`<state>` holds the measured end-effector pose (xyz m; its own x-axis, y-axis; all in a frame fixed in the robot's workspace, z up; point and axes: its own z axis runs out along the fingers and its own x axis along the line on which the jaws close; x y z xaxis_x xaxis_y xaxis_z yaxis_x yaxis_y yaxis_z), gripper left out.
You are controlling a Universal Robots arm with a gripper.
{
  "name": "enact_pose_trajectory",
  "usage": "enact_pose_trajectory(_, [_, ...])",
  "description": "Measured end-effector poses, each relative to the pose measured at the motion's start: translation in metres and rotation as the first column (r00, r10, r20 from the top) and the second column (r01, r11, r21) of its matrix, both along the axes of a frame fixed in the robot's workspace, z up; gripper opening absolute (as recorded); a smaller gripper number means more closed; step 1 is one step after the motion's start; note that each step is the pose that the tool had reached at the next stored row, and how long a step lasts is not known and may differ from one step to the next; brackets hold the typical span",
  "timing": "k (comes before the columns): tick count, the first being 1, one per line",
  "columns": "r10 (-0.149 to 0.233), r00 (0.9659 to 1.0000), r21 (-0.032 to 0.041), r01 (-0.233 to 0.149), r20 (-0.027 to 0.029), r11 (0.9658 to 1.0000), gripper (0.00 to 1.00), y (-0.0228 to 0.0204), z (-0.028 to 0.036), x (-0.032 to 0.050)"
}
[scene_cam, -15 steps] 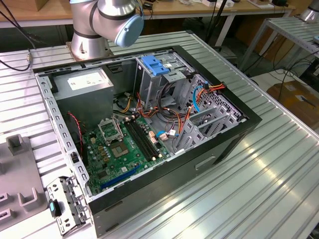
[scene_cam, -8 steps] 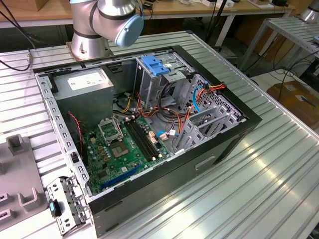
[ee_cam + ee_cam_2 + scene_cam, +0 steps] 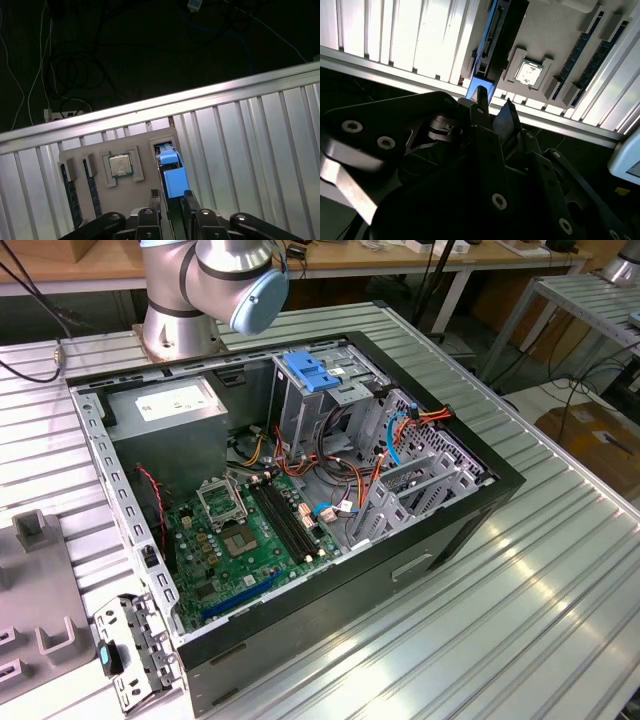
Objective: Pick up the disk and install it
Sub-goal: 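Pick up the disk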
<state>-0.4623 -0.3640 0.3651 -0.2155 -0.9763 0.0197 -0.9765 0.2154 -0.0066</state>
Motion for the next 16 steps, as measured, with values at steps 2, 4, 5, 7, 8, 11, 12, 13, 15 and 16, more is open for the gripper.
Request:
enact_pose_trajectory(2, [0.013,0.9999,0.0000,-0.013,0.0006,0.9999,0.32,0.0001,-0.0018,-0.0006])
enact_pose_trajectory(4, [0.033,0.9994,0.0013,-0.033,0.0007,0.9994,0.32,0.0000,-0.0058,-0.0020])
enact_pose_trajectory(5, [0.046,0.9989,0.0019,-0.046,0.0007,0.9989,0.32,0.0000,-0.0079,-0.0027])
enact_pose_trajectory(7, [0.064,0.9979,0.0021,-0.064,0.0007,0.9979,0.32,0.0000,-0.0117,-0.0044])
enact_pose_trajectory(8, [0.074,0.9973,0.0021,-0.074,0.0007,0.9973,0.32,0.0000,-0.0138,-0.0056])
enact_pose_trajectory(11, [0.094,0.9956,0.0021,-0.094,0.0008,0.9956,0.32,0.0004,-0.0184,-0.0072])
enact_pose_trajectory(12, [0.098,0.9952,0.0020,-0.098,0.0006,0.9952,0.32,0.0007,-0.0189,-0.0072])
enact_pose_trajectory(13, [0.099,0.9951,0.0020,-0.099,0.0006,0.9951,0.34,0.0008,-0.0190,-0.0072])
enact_pose_trajectory(15, [0.099,0.9950,0.0020,-0.099,0.0005,0.9950,0.40,0.0009,-0.0190,-0.0072])
enact_pose_trajectory(16, [0.100,0.9950,0.0021,-0.100,0.0009,0.9950,0.40,0.0013,-0.0198,-0.0072])
